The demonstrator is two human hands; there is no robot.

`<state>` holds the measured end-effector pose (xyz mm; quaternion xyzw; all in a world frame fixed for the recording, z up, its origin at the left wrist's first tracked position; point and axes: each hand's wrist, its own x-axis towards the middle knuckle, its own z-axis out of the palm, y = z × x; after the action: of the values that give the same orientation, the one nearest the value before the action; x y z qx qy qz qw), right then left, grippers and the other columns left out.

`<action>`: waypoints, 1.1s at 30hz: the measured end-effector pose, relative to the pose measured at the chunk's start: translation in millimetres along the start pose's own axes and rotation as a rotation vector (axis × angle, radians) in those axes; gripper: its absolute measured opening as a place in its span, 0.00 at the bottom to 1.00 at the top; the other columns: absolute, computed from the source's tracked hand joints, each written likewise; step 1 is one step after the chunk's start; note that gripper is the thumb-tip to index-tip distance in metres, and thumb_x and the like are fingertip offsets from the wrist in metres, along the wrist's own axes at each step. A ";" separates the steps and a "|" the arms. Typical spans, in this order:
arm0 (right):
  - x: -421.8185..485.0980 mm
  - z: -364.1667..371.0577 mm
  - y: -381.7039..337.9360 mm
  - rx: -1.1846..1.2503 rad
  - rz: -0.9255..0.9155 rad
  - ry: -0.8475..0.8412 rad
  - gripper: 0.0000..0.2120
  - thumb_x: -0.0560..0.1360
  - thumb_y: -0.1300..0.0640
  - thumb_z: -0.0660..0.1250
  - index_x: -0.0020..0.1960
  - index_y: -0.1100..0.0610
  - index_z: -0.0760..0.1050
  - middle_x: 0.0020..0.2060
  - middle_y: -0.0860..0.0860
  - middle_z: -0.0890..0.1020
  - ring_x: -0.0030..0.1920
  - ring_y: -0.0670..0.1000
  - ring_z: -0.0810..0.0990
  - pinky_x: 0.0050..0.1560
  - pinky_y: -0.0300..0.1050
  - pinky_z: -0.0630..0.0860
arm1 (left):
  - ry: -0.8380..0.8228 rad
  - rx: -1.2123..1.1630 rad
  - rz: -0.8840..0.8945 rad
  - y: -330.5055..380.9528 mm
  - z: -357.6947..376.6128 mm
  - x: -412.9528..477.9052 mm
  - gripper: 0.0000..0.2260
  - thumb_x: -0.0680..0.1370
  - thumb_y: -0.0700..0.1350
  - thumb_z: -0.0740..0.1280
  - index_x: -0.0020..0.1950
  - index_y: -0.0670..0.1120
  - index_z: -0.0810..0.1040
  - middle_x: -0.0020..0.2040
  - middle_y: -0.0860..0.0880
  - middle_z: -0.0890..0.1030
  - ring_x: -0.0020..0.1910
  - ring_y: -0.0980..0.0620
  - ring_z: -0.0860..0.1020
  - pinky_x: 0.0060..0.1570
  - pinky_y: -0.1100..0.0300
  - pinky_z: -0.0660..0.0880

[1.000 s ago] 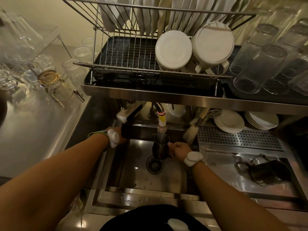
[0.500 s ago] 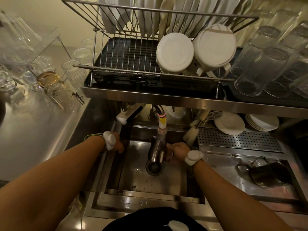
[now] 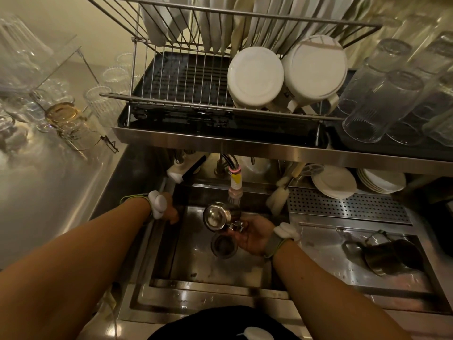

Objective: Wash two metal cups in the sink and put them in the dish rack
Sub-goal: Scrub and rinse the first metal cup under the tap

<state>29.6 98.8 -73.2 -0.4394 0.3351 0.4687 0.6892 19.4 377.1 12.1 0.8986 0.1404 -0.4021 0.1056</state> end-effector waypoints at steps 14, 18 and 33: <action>-12.0 -9.8 -4.1 -0.568 -0.187 0.260 0.11 0.78 0.57 0.66 0.37 0.57 0.75 0.35 0.56 0.76 0.34 0.54 0.76 0.40 0.49 0.74 | -0.007 -0.008 0.003 -1.8 -1.3 3.3 0.19 0.74 0.52 0.68 0.58 0.40 0.80 0.57 0.44 0.81 0.57 0.45 0.79 0.36 0.63 0.68; -9.2 -6.5 -1.0 -0.469 -0.358 0.214 0.15 0.78 0.54 0.65 0.33 0.55 0.73 0.29 0.53 0.73 0.34 0.53 0.71 0.43 0.50 0.70 | 0.003 0.005 0.028 -1.9 -0.7 3.7 0.18 0.72 0.53 0.69 0.53 0.41 0.82 0.54 0.44 0.83 0.53 0.46 0.81 0.33 0.64 0.68; -6.1 -20.5 -30.3 -0.656 -0.484 0.173 0.13 0.80 0.56 0.68 0.36 0.56 0.78 0.33 0.52 0.79 0.37 0.51 0.77 0.43 0.47 0.74 | 0.068 -0.078 0.037 -4.0 -1.5 1.4 0.10 0.76 0.52 0.66 0.46 0.46 0.77 0.45 0.49 0.77 0.44 0.52 0.74 0.28 0.69 0.62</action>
<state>55.0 72.6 -67.1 -0.7394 0.1119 0.3364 0.5724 20.0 381.5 11.8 0.9093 0.1428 -0.3635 0.1434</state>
